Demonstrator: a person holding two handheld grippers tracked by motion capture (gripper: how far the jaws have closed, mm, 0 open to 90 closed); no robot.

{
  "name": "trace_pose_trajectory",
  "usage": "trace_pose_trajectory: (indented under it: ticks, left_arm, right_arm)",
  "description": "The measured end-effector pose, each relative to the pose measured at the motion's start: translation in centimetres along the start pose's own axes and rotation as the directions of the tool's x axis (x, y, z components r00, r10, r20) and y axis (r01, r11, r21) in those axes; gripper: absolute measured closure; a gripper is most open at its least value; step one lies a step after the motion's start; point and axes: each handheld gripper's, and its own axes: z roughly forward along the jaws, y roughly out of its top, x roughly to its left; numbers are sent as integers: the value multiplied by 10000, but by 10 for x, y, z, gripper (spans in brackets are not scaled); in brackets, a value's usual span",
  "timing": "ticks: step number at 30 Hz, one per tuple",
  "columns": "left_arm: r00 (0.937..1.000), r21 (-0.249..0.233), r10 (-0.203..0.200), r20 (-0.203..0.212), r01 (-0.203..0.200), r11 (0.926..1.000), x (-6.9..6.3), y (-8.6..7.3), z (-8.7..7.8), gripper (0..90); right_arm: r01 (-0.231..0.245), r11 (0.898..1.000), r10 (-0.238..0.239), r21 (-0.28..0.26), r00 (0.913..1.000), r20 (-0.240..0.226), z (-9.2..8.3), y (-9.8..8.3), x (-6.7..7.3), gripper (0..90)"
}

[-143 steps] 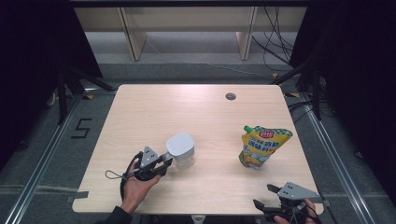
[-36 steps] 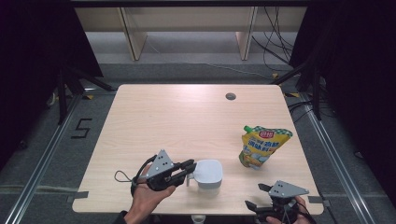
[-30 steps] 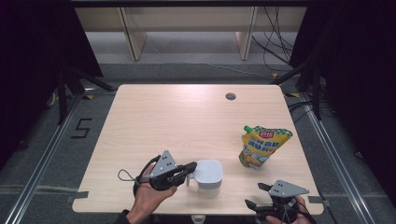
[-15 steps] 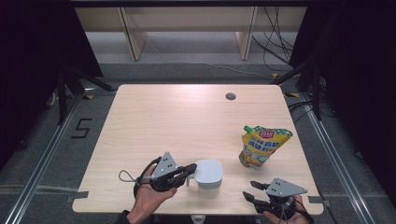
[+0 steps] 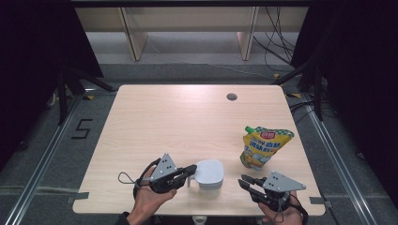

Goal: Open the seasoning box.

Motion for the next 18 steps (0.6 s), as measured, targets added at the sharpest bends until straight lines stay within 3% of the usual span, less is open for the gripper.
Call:
trace_pose_trajectory:
  ticks: [3, 11, 13, 16, 18]
  left_arm:
    - [10000, -3, 79, 11, -79, 10000, 0, 0, 0, 892]
    - [10000, -2, 2, -78, -2, 10000, -2, -1, -2, 893]
    - [9993, 38, 326, -171, -325, 9995, -2, -1, -2, 893]
    - [10000, -27, 74, -38, -74, 10000, -1, -3, -3, 893]
    - [10000, -39, 77, -51, -77, 10000, -1, -3, -3, 893]
  right_arm:
    - [102, 9999, -102, -23, 9996, -270, 6, 4, 3, 822]
    - [368, 9993, -367, 13, 9983, -452, 15, 10, 6, 876]
    - [434, 9991, -433, 36, 9983, -380, 17, 12, 7, 892]
    - [380, 9991, -375, 191, 9990, -252, 17, 14, 8, 897]
    - [579, 9983, -578, 57, 9979, -296, 19, 16, 7, 898]
